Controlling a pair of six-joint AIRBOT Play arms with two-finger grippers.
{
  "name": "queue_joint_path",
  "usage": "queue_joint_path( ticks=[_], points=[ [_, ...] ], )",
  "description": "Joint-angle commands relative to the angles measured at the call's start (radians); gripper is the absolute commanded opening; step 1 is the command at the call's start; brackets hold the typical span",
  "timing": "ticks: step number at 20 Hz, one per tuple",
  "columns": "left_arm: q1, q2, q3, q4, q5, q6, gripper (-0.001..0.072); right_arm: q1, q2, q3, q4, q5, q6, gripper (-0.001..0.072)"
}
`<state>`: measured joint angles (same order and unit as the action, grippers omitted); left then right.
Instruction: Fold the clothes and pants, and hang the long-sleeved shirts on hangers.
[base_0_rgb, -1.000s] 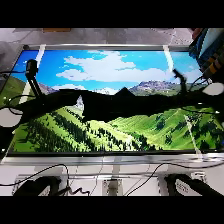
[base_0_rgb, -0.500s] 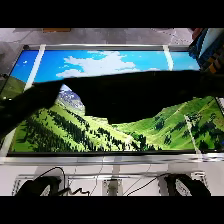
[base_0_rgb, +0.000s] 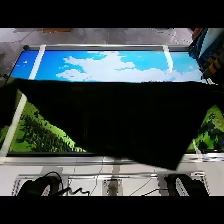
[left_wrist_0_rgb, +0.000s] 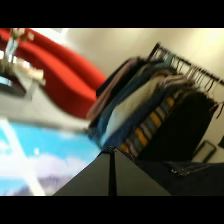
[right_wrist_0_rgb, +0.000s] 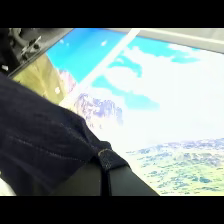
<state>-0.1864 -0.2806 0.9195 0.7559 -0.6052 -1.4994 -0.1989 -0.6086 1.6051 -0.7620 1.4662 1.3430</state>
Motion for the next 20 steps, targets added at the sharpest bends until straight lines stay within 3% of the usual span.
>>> queue_joint_path(
  ticks=[1,3,6,9,10,13,15,16,20],
  points=[
    [0.001,-0.115,-0.003,0.134,-0.164,-0.219,0.0004,0.000,-0.025,-0.042,-0.037,-0.068,0.025,0.0008],
    [0.000,-0.288,-0.003,0.134,-0.150,-0.217,0.0005,0.000,-0.120,-0.134,-0.039,-0.129,0.024,0.0008],
    [-0.004,-0.612,-0.003,0.114,-0.006,-0.216,0.0005,0.000,-0.328,-0.299,-0.035,-0.308,0.024,0.0009],
    [-0.007,-0.905,0.002,-0.059,0.129,-0.194,0.0005,0.000,-0.561,-0.356,-0.021,-0.447,0.024,0.0009],
    [-0.007,-0.964,0.009,-0.146,0.142,-0.121,0.0005,0.000,-0.628,-0.356,0.002,-0.459,0.024,0.0009],
    [-0.006,-1.039,0.062,-0.318,0.126,0.262,0.0005,0.000,-0.717,-0.356,0.032,-0.458,0.012,0.0009],
    [0.016,-1.024,0.096,-0.314,0.052,0.432,0.0005,0.000,-0.710,-0.356,0.028,-0.401,-0.013,0.0009],
    [0.040,-1.012,0.108,-0.311,-0.021,0.475,0.0005,0.000,-0.701,-0.356,0.024,-0.333,-0.032,0.0008],
    [0.144,-0.995,0.111,-0.187,-0.407,0.485,0.0004,0.026,-0.691,-0.367,-0.108,0.075,-0.054,0.0009]
  ],
)
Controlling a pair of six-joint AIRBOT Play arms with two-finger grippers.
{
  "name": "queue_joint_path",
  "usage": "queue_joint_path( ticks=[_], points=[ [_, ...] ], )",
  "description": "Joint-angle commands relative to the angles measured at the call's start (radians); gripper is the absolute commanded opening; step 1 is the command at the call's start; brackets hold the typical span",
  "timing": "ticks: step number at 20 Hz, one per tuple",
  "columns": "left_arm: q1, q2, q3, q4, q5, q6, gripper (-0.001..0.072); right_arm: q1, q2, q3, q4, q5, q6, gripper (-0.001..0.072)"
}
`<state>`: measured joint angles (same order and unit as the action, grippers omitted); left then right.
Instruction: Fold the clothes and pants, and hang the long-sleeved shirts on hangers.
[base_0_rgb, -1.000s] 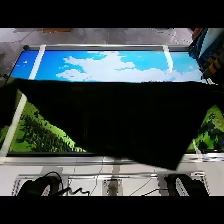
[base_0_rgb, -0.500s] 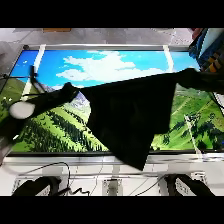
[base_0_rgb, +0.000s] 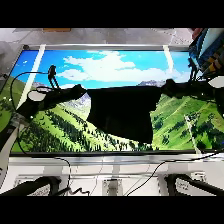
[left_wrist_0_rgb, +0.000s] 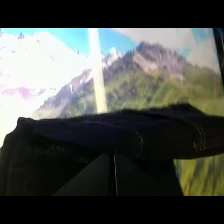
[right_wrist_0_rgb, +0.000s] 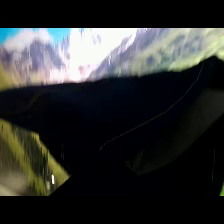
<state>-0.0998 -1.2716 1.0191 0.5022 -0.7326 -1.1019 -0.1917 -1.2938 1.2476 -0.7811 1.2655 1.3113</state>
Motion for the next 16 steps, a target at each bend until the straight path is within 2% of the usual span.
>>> queue_joint_path(
  ticks=[1,3,5,11,14,16],
  points=[
    [0.065,-0.010,0.011,0.146,-0.358,0.071,0.0004,0.041,-0.001,-0.032,-0.137,0.326,-0.021,0.0009],
    [0.056,-0.026,0.011,0.315,-0.478,0.014,0.0004,0.099,0.018,-0.111,-0.174,0.376,-0.021,0.0009],
    [0.043,-0.042,0.010,0.402,-0.551,0.005,0.0004,0.155,0.047,-0.221,-0.187,0.338,-0.021,0.0008],
    [0.029,-0.118,0.010,0.433,-0.564,0.005,0.0005,0.219,0.078,-0.547,-0.192,0.155,0.010,0.0009],
    [0.029,-0.149,0.010,0.437,-0.565,0.006,0.0004,0.219,0.079,-0.589,-0.165,0.174,0.035,0.0009],
    [0.031,-0.148,0.010,0.460,-0.565,0.006,0.0004,0.219,0.084,-0.588,-0.095,0.219,0.021,0.0009]
  ],
)
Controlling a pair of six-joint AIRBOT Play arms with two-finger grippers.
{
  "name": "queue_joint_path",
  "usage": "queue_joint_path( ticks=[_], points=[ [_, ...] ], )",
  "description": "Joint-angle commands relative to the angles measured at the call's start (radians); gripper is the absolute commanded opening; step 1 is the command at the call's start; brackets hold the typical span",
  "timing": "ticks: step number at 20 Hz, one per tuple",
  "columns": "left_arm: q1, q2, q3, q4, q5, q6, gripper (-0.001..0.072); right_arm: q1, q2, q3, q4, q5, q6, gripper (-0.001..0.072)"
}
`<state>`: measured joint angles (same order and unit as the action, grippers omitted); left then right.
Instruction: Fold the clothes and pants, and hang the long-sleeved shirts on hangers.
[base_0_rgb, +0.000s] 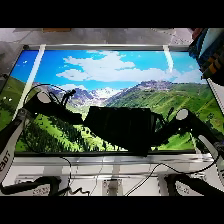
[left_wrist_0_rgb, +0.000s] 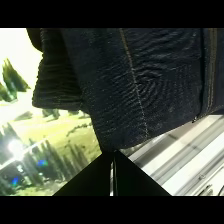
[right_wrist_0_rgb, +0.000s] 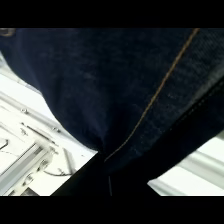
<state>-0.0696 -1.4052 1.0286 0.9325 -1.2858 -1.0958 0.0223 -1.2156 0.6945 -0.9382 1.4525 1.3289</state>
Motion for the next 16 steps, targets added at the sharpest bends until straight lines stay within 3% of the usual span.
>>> queue_joint_path(
  ticks=[1,4,10,11,12,13,14,15,16],
  points=[
    [0.001,-0.015,0.000,0.034,-0.010,0.000,0.0004,0.005,0.014,-0.035,0.108,0.051,-0.025,0.0009],
    [0.001,-0.015,0.000,0.034,0.038,-0.001,0.0004,0.007,0.055,-0.035,0.191,0.078,-0.064,0.0009],
    [0.000,-0.016,0.000,0.033,0.232,-0.027,0.0005,0.180,0.112,-0.095,0.181,0.025,-0.054,0.0023],
    [0.001,-0.016,0.000,0.034,0.232,-0.027,0.0008,0.225,0.112,-0.105,0.179,-0.014,-0.054,0.0141],
    [0.001,-0.016,0.000,0.034,0.232,-0.027,0.0048,0.268,0.111,-0.107,0.166,-0.043,-0.054,0.0361],
    [0.001,-0.016,0.000,0.033,0.231,-0.027,0.0272,0.301,0.111,-0.107,0.156,-0.066,-0.055,0.0496],
    [0.000,-0.016,0.000,0.033,0.232,-0.027,0.0629,0.325,0.111,-0.107,0.154,-0.081,-0.055,0.0506],
    [0.001,-0.016,0.000,0.033,0.232,-0.027,0.0693,0.340,0.111,-0.107,0.155,-0.083,-0.054,0.0504],
    [0.001,-0.016,0.000,0.033,0.232,-0.027,0.0694,0.342,0.111,-0.107,0.156,-0.078,-0.048,0.0501]
  ],
)
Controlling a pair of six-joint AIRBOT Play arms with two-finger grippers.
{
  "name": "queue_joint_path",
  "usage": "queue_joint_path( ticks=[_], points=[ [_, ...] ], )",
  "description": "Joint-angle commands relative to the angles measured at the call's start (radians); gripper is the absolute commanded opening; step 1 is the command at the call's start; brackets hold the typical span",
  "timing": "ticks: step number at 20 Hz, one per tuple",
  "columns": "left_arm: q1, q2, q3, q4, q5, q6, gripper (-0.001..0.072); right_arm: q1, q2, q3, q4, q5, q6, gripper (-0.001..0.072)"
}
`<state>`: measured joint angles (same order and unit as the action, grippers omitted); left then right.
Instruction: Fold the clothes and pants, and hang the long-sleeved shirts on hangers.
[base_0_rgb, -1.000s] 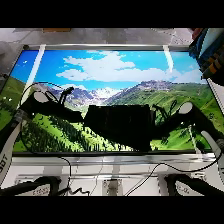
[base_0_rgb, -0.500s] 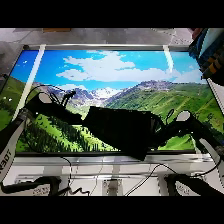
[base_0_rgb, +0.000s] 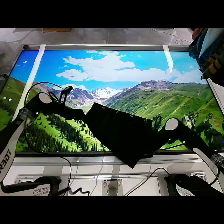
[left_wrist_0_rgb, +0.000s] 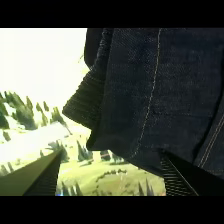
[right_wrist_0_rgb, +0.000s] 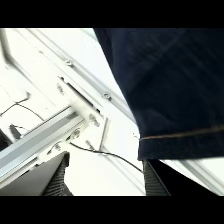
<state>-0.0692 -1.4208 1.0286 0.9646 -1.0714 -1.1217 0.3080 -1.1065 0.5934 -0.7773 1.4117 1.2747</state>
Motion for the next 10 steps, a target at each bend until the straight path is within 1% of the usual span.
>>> queue_joint_path(
  ticks=[1,2,3,4,5,6,7,8,9,10],
  points=[
    [0.003,0.000,0.000,0.002,0.023,-0.001,0.0694,0.053,0.002,-0.005,-0.008,-0.031,0.026,0.0498],
    [0.004,0.000,0.001,0.001,0.032,-0.001,0.0693,0.045,0.002,0.003,-0.014,-0.025,0.029,0.0448],
    [0.004,0.000,0.001,0.001,0.042,-0.001,0.0682,0.032,0.003,0.023,-0.021,-0.016,0.030,0.0321],
    [0.003,0.000,0.002,0.001,0.054,-0.001,0.0657,0.017,0.003,0.050,-0.032,-0.010,0.030,0.0212],
    [0.004,0.001,0.003,0.001,0.062,-0.001,0.0559,-0.004,0.007,0.089,-0.049,0.007,0.031,0.0144],
    [0.006,0.001,0.006,0.002,0.063,0.000,0.0434,-0.028,0.014,0.134,-0.068,0.034,0.031,0.0112],
    [0.008,0.002,0.013,0.002,0.062,0.000,0.0300,-0.060,0.022,0.190,-0.095,0.089,0.032,0.0113],
    [0.011,0.002,0.021,0.005,0.062,0.010,0.0199,-0.091,0.028,0.244,-0.122,0.164,0.032,0.0114],
    [0.013,0.002,0.031,0.012,0.062,0.014,0.0175,-0.125,0.034,0.303,-0.160,0.266,0.032,0.0114],
    [0.015,0.002,0.045,0.016,0.062,0.014,0.0132,-0.157,0.039,0.357,-0.196,0.375,0.032,0.0119]
  ],
)
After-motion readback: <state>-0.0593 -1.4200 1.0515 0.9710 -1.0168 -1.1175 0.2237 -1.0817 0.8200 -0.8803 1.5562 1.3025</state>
